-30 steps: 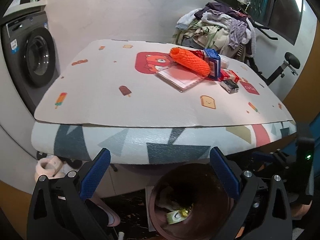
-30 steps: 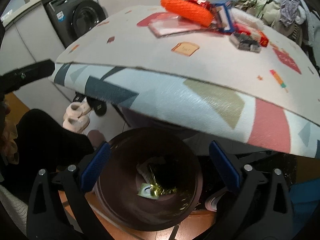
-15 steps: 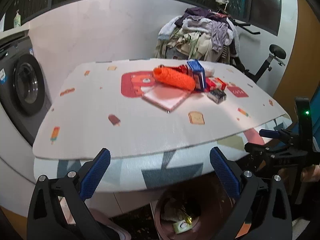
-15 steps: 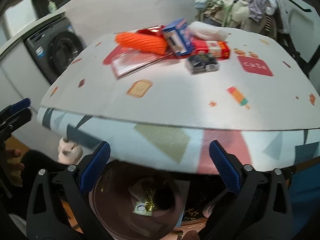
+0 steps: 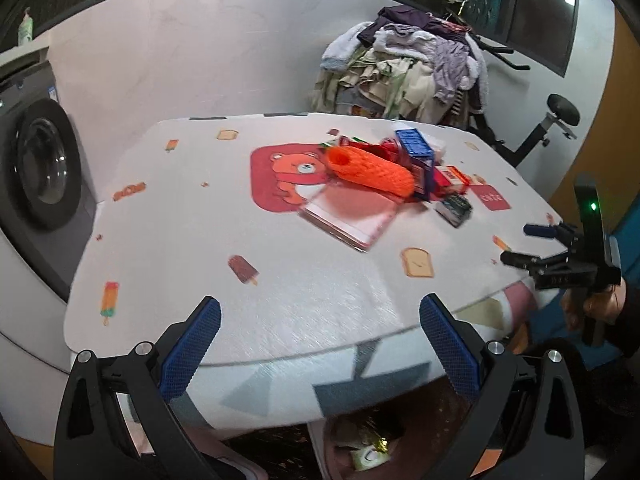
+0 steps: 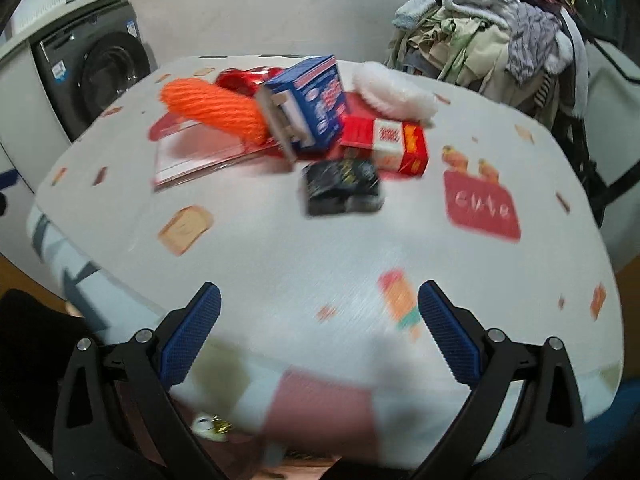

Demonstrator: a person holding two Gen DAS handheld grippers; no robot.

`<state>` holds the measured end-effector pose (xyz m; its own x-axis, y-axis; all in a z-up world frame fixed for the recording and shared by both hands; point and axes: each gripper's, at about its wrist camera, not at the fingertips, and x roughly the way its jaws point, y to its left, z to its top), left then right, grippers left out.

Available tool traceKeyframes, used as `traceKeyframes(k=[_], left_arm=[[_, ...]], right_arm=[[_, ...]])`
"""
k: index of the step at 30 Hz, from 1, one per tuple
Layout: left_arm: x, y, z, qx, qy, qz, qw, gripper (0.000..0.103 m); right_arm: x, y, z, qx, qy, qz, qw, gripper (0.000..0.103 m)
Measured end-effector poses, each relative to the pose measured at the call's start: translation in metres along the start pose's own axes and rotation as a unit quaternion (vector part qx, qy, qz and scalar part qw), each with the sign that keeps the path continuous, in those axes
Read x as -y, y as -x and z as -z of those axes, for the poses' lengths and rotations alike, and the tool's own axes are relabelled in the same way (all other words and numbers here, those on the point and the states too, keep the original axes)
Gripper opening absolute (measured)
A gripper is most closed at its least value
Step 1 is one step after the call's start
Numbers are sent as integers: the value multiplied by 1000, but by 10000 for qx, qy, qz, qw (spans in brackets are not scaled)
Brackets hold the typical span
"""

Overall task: Collect trash
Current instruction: 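Grasp the black 'Face' packet with the right tool, then grasp the orange foam net with the left tool and carry it toward the bin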

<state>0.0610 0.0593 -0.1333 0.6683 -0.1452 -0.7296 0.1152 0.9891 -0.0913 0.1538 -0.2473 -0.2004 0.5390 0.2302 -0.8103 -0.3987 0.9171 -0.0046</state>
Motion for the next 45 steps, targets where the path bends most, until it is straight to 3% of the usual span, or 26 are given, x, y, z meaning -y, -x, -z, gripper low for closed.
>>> traceKeyframes(k=[3, 10, 16, 21, 24, 26, 30, 35, 38, 45], left_arm=[[-7, -8, -8, -55, 87, -274, 9996, 97], [-24, -26, -19, -144, 440, -453, 9979, 97], [-33, -36, -26, -133, 754, -197, 9969, 97], [-34, -42, -30, -98, 845, -167, 9962, 97], [-36, -47, -33, -108, 967, 18, 9953, 97], [-39, -50, -34, -59, 1174, 332, 9925, 90], [-42, -66, -37, -234, 1668, 850, 9820, 78], [-48, -101, -56, -429, 2550, 1465, 9548, 61], [-44, -123, -74, -434, 2973, 1768, 9373, 61], [-26, -173, -100, -533, 3453, 1943, 9166, 69]], right_arm=[[11, -15, -15, 54, 105, -12, 9999, 97], [25, -50, -44, 114, -44, -115, 9999, 92], [30, -78, -61, 52, -246, -193, 9995, 89], [23, -87, -58, -35, -117, -230, 9997, 66], [18, -81, -56, 58, 67, -82, 9999, 63], [19, -72, -55, 166, 13, -47, 9999, 63], [25, -54, -52, 398, -302, -164, 9986, 63], [24, -34, -45, 566, -401, -34, 9976, 63], [21, -23, -40, 659, -342, 117, 9972, 63], [23, 3, -24, 814, -579, 29, 9950, 63]])
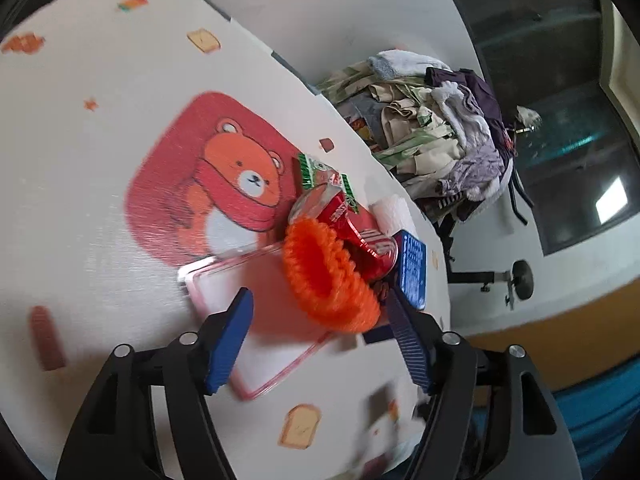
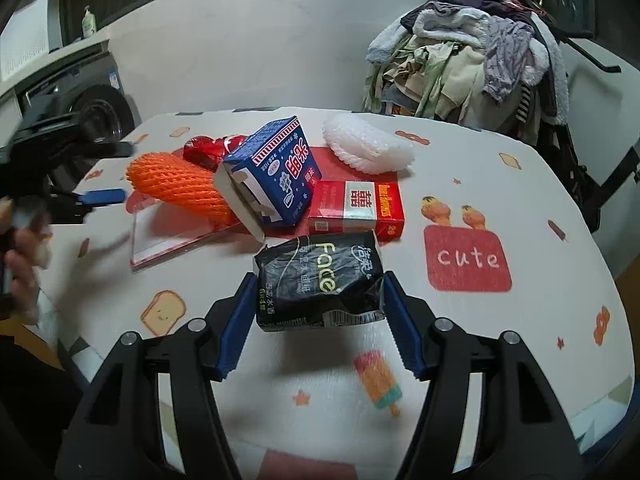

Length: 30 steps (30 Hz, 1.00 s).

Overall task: Collect trash
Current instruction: 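Grasp the orange foam net with the left tool and carry it toward the bin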

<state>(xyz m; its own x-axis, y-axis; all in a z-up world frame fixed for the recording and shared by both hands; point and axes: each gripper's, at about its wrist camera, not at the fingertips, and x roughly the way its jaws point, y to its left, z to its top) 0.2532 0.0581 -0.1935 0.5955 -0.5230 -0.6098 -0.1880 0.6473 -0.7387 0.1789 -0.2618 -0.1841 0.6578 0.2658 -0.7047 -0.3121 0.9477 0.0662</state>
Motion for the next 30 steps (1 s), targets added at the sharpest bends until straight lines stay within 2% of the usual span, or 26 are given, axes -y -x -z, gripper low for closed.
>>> traceKeyframes(k=[3, 6, 7, 8, 10, 11, 14, 18, 21, 25, 30], left_arm=[[3, -8, -2, 59, 133, 189, 9997, 73], [4, -16, -2, 29, 157, 165, 9997, 72], [4, -18, -2, 1, 150, 152, 9998, 66], [4, -21, -2, -75, 140, 154, 9998, 48], [4, -20, 2, -189, 108, 103, 9997, 30], [4, -17, 4, -200, 54, 84, 9998, 25], [13, -2, 10, -210, -446, 7, 9988, 23], [41, 34, 20, -210, -1607, -24, 9868, 23], [56, 66, 33, -296, -2482, -96, 9682, 23], [56, 99, 54, -381, -2944, -45, 9549, 23], [41, 123, 85, -472, -3131, -114, 9485, 23]], right_arm=[[2, 5, 4, -4, -41, -22, 10000, 63], [4, 4, 6, -41, -140, -58, 9999, 63], [5, 3, 7, -50, -154, -49, 9999, 63], [5, 3, 7, -61, -171, -45, 9998, 63], [4, 3, 7, -49, -195, -72, 9998, 63], [3, 4, 7, -27, -196, -84, 9998, 63], [2, 7, 7, -1, -206, -82, 9998, 63], [-1, 16, 6, 71, -208, -90, 9997, 63], [-6, 26, 4, 136, -186, -105, 9997, 63], [-13, 37, 5, 183, -156, -110, 9996, 63], [-28, 52, 8, 200, -42, -164, 9997, 63]])
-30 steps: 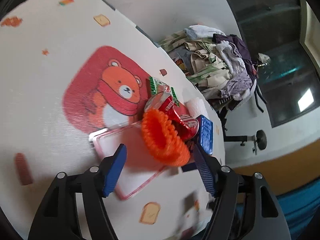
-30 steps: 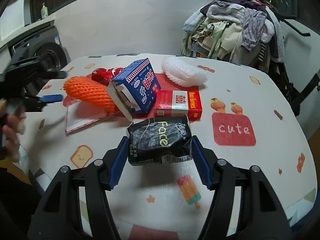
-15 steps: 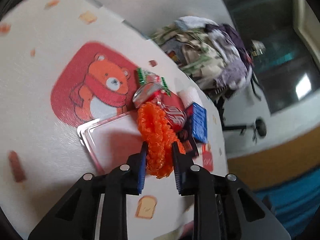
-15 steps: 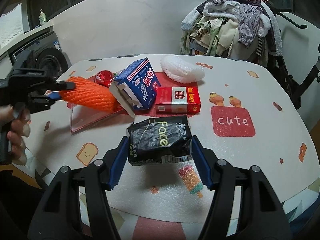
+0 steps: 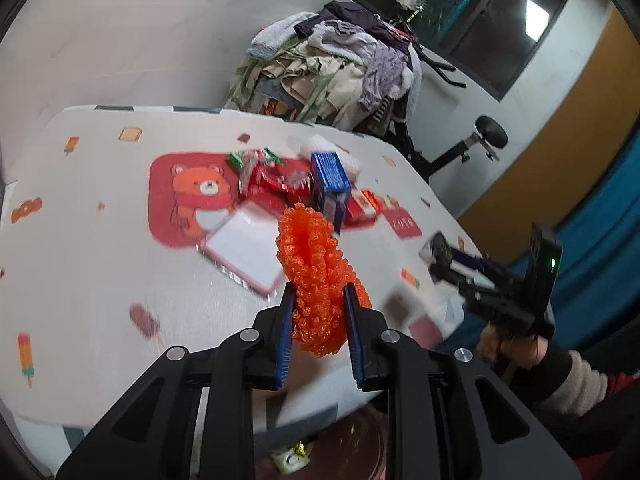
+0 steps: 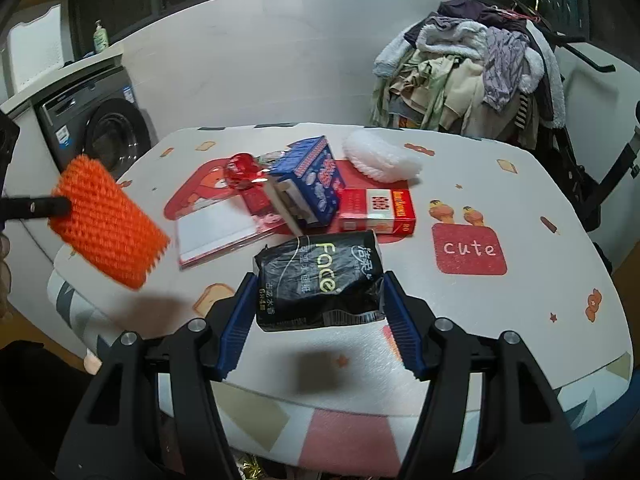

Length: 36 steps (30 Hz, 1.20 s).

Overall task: Collect trash
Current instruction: 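Grasp the orange foam net with the left tool and carry it toward the bin, then drop the orange net into the bin with the left tool while the right tool carries the packet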

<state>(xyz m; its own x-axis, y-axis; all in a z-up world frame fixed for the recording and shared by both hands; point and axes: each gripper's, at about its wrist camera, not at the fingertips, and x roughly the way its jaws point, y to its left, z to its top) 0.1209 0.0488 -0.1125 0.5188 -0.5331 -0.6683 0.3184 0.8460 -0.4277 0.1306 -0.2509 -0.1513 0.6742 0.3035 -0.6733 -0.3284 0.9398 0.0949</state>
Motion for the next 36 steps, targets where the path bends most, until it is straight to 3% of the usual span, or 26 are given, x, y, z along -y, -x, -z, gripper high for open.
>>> traceKeyframes(k=[11, 16, 21, 33, 34, 36], left_arm=[[26, 1, 84, -424, -101, 350, 9984, 23], [44, -9, 115, -814, -519, 374, 9946, 23], [56, -28, 138, -1399, -1034, 78, 9847, 23], [61, -66, 178, -2397, -1577, -358, 9573, 25], [59, -67, 180, -2442, -1574, -381, 9561, 27], [58, -68, 181, -2479, -1544, -355, 9557, 44]], right_arm=[[-29, 29, 24, -59, 245, -105, 9996, 63], [-36, 35, 36, -118, 225, -159, 9996, 63], [-42, 40, 45, -155, 251, -179, 9994, 63], [-37, 40, 55, -244, 198, -154, 9994, 63], [-36, 40, 56, -254, 188, -146, 9994, 63], [-36, 40, 58, -273, 169, -141, 9994, 63]])
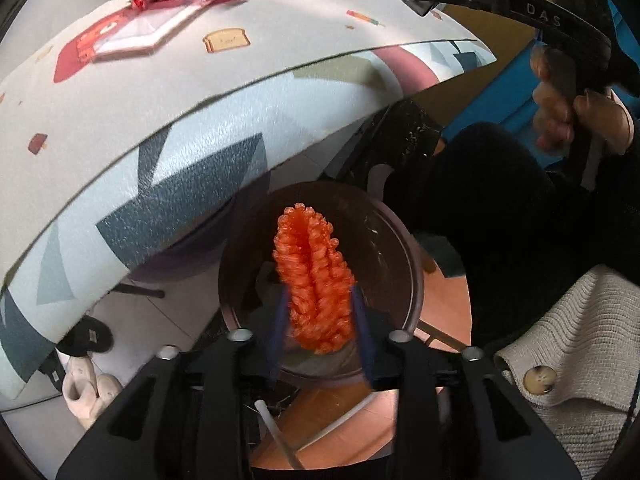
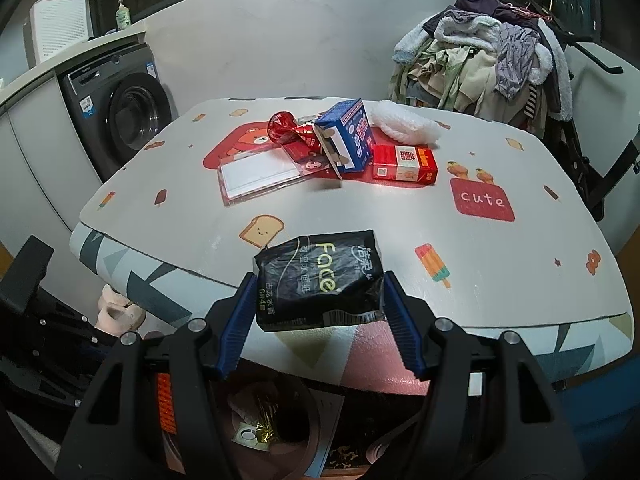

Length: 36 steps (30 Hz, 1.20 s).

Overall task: Collect trash
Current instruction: 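Drop the orange net into the bin with the left tool while the right tool carries the packet, then open the right tool to drop the black 'Face' packet into the bin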

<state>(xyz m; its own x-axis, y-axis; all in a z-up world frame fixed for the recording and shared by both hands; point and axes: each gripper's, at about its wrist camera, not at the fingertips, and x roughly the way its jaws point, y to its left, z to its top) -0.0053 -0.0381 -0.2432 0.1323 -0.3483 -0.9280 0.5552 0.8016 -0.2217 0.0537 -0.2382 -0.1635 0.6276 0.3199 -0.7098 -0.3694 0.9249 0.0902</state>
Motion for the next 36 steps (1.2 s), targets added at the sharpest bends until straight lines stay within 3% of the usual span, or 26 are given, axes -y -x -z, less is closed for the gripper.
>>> traceKeyframes(k=[1, 2, 5, 8, 10, 15, 19, 22, 29, 36], left_arm=[[-1, 1, 0, 26, 14, 8, 10000, 65], [-2, 4, 1, 76, 28, 16, 10000, 78], [-3, 15, 0, 330, 63, -33, 9994, 80], [-6, 38, -1, 884, 223, -221, 9956, 87], [-9, 57, -5, 1397, 477, -319, 9885, 90], [-26, 103, -2, 2487, 1311, -632, 9576, 94], [-36, 123, 5, 2957, 1761, -825, 9353, 96], [-39, 127, 10, 3053, 1950, -1029, 9264, 96], [-44, 120, 17, 2907, 2176, -1142, 9247, 96], [-48, 118, 18, 2845, 2226, -1236, 9242, 96]], right_arm=[[0, 0, 1, -9, -10, 1, 10000, 63], [0, -1, 2, -19, -17, 5, 10000, 63], [-2, -4, 6, -77, -24, -5, 10000, 63], [-8, -7, 11, -125, 22, -27, 9999, 63], [-13, -10, 15, -174, 64, -47, 9998, 63], [-28, -19, 27, -317, 247, -112, 9991, 63], [-44, -26, 37, -452, 509, -185, 9975, 63], [-56, -32, 46, -568, 655, -270, 9959, 63], [-83, -48, 70, -949, 892, -474, 9903, 64], [-95, -48, 74, -965, 1114, -618, 9871, 65]])
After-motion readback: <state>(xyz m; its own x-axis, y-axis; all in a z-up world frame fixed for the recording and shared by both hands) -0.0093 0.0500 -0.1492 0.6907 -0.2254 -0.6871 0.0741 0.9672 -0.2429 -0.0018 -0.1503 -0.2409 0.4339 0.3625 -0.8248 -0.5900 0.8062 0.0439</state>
